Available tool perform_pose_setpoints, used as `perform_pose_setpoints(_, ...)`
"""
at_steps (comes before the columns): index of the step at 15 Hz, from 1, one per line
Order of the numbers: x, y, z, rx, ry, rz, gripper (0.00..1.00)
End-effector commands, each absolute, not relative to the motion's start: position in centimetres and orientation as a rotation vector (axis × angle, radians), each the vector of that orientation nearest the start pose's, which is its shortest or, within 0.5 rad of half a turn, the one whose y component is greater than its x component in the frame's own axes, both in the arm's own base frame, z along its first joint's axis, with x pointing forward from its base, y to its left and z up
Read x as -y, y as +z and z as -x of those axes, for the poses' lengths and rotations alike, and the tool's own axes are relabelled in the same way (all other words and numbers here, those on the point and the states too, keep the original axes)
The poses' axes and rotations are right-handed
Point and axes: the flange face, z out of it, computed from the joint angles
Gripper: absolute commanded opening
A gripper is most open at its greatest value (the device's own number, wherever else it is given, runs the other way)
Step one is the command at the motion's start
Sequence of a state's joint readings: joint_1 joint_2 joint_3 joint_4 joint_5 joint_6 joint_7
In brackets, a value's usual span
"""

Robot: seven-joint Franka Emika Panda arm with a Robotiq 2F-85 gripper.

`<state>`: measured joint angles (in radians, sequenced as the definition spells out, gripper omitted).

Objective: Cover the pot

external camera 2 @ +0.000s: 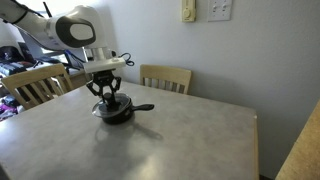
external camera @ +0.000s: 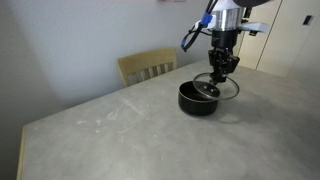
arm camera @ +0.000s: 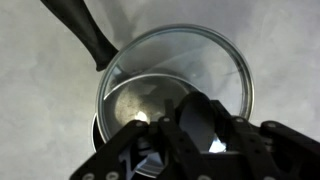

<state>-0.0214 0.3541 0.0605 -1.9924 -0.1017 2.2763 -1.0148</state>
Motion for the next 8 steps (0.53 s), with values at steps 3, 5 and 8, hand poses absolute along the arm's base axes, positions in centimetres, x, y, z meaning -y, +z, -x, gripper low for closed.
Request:
perform_pose_setpoints(3, -5.6, 29.1, -62.6, 1.697, 0.129, 2.651, 0.14)
perform_pose_setpoints(5, -6.3, 29.3, -63.1, 1.709, 0.125, 2.642, 0.14)
perform_pose_setpoints(8, -6.8, 29.4, -63.6, 1.727, 0.117, 2.635, 0.14)
